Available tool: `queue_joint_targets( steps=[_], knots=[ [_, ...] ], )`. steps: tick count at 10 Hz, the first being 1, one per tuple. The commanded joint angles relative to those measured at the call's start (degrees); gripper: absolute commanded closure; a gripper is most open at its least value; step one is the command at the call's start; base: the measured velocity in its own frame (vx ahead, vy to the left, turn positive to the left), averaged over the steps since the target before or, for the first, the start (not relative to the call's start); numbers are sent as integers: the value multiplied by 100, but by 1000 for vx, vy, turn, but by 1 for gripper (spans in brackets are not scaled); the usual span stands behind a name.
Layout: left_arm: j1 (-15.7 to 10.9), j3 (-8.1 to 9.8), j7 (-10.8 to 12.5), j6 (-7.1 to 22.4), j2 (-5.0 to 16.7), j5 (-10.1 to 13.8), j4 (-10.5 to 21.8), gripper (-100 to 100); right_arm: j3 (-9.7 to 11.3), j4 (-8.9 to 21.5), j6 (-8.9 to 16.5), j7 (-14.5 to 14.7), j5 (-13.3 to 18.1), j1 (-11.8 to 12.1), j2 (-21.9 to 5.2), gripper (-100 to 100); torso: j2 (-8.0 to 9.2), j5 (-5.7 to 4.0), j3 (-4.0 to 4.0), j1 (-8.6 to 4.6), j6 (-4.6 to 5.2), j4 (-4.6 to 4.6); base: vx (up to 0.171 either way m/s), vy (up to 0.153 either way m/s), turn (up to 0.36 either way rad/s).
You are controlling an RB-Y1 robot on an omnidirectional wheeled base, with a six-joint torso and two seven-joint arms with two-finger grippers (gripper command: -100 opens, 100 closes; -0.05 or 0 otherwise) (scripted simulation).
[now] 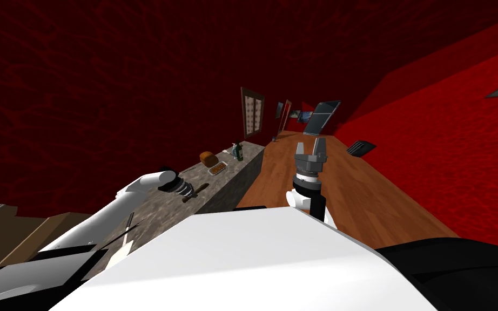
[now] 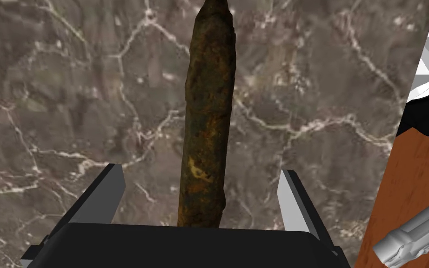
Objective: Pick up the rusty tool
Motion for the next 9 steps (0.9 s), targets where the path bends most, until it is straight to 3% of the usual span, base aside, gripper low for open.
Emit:
queue_joint_targets(
  steps=[1,2,3,6,8,9],
  knots=[
    [0,0,0,0,0,0,0,-100,0,0,0,0,0,0,0,0,0,0,0,0,0,0,9,-9,-4],
    [2,3,5,21,6,6,3,0,0,0,0,0,0,0,0,0,4,1,2,4,0,1,0,0,0],
    [-44,-3,-49,-68,-78,-76,222,-100,0,0,0,0,0,0,0,0,8,2,4,7,-1,2,-33,1,-156],
    [-121,-12,-139,-212,-218,-211,586,-100,0,0,0,0,0,-1,0,0,30,3,17,11,0,7,-57,6,-117],
    [-133,-23,-145,-225,-233,-224,620,-100,0,0,0,0,0,-1,0,0,29,3,17,13,0,7,-36,8,-61],
    [-137,-24,-157,-237,-237,-228,637,100,0,0,0,0,0,0,0,0,21,3,13,12,-2,6,0,0,0]
  ],
)
